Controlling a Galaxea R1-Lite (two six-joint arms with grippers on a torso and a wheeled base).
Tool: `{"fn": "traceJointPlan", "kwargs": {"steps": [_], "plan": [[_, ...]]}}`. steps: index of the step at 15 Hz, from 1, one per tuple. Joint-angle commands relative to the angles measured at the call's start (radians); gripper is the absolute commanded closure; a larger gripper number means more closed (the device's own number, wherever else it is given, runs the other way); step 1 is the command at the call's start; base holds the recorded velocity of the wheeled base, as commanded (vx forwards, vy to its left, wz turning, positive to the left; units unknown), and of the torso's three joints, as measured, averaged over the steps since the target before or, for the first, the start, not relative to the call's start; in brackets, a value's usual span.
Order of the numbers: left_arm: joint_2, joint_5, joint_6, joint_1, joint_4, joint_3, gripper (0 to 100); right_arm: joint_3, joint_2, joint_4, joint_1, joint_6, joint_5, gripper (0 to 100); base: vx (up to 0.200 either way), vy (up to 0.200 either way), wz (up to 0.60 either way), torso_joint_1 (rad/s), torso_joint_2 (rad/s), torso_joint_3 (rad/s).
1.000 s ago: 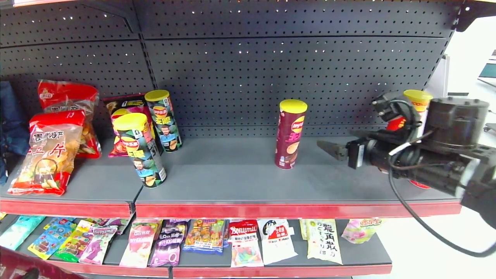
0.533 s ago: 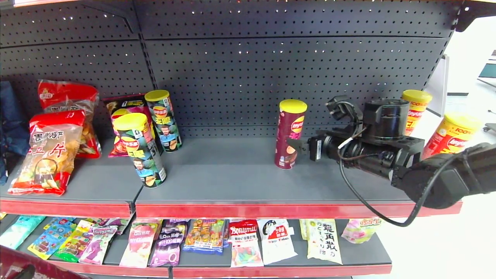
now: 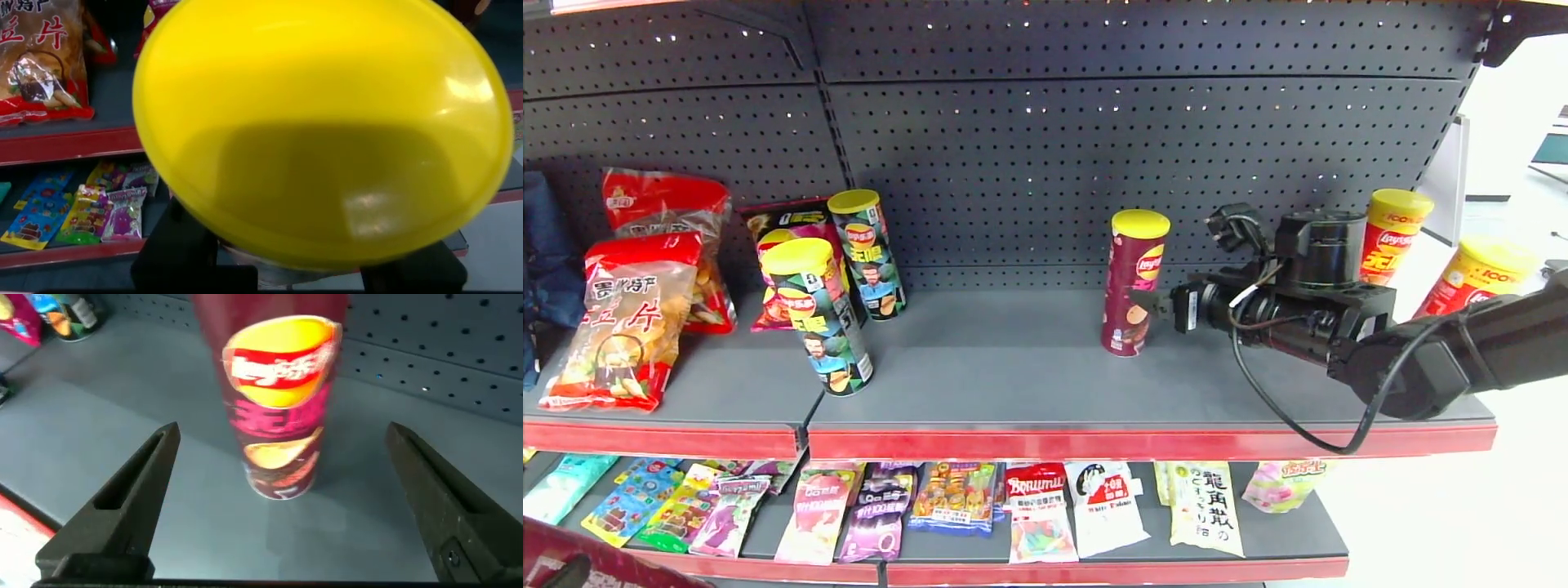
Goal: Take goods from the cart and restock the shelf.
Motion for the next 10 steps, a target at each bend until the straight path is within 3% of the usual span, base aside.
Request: {"fn": "traceJointPlan", "kwargs": {"steps": [1, 10], "plan": [[0.001, 0.0, 0.0, 0.001, 0.0, -0.002, 100, -0.008, 0.004, 0.0, -0.011, -0.001, 0.015, 0, 0.0, 0.0, 0.0, 0.0, 0.0, 0.0], [0.001, 0.011, 0.0, 0.001, 0.0, -0.008, 100, -0.073, 0.085, -0.08, -0.034, -0.022, 0.121, 0, 0.0, 0.0, 0.0, 0.0, 0.0, 0.0]]}}
